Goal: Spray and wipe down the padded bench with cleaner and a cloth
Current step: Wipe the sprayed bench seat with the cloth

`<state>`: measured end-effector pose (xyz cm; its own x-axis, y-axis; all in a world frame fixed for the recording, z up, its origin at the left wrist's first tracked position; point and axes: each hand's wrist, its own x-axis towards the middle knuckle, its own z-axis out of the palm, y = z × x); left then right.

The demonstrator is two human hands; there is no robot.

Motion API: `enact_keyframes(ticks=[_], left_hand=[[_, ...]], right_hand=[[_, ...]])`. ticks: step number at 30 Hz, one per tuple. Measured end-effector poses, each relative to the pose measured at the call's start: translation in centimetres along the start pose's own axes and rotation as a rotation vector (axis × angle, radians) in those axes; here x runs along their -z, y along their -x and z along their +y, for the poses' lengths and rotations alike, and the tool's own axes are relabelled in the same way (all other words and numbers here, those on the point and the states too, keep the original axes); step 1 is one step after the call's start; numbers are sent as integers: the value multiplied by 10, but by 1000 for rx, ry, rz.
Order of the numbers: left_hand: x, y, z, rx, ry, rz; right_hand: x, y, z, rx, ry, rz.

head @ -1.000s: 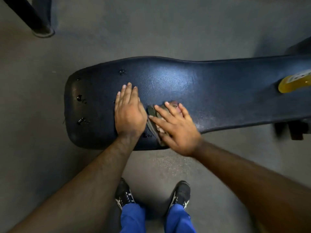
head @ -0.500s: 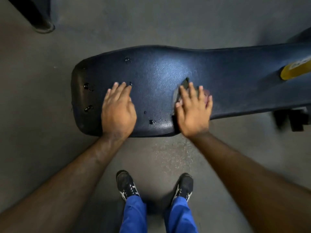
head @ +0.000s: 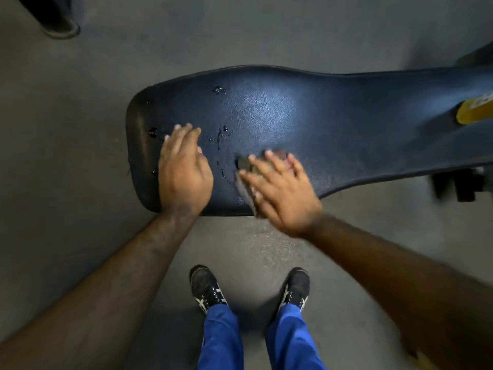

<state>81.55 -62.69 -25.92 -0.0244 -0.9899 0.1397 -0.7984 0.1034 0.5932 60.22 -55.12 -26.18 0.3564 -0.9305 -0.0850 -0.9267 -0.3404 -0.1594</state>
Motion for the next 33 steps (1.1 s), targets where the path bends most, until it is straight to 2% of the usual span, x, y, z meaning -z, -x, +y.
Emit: enact_keyframes(ticks=[3,4,5,7,8,9,10,12,13,14,16,17,18,19,21,22,23,26,27,28,30,31,33], left_hand=[[3,-12,-17,-19,-202,-51],[2,-12,-19,-31,-253,-74],[0,-10,-20,-41,-292,-83],[-2,-8,-19,-43,-321,-71],[-3,-7,-18,-41,-322,-68],[-3,-7,-18,-39,-322,-66],[-4,-8,-19,-37,-325,-64],[-4,-9,-20,-33,-341,-64],[-4,-8,-20,-31,-342,-68],[-4,-9,-18,-32,-338,-69],[-1,-11,-17,-27,-343,-81],[0,-11,-16,-20,-346,-94],[0,-11,-16,-15,-347,-102],[-1,-11,-16,-16,-352,-104],[-3,-11,-17,-13,-370,-109],[-3,-12,-18,-10,-378,-115],[-3,-11,-18,-12,-382,-119],[-1,-12,-18,-26,-405,-136],[-1,-12,-18,-24,-406,-142],[-1,-12,-17,-24,-402,-143],[-2,-12,-17,-15,-408,-128],[-2,-12,-18,-14,-409,-125],[-2,-11,-18,-16,-406,-127]], right_hand=[[4,-36,9,-609,-73,78],[2,-38,-10,-677,-73,89],[0,-35,-32,-592,-65,91],[-1,-15,-49,-214,-52,-10],[1,-12,-34,-64,-38,-39],[4,-20,-13,-19,-13,-31],[5,-37,6,-119,-4,-3],[10,-74,18,-555,-80,46],[10,-82,5,-646,-107,38],[10,-84,-14,-545,-100,28],[8,-66,-37,-101,-87,-73],[9,-59,-26,44,-72,-108],[13,-66,-10,61,-51,-95],[14,-81,8,-64,-43,-57],[17,-119,18,-525,-109,10],[18,-133,7,-628,-130,3],[18,-139,-9,-554,-129,-14],[19,-132,-12,9,-103,-126],[24,-141,3,30,-89,-115],[25,-156,16,-90,-83,-84],[25,-184,16,-450,-141,-49],[23,-192,4,-486,-136,-47],[18,-190,-11,-201,-105,-63]])
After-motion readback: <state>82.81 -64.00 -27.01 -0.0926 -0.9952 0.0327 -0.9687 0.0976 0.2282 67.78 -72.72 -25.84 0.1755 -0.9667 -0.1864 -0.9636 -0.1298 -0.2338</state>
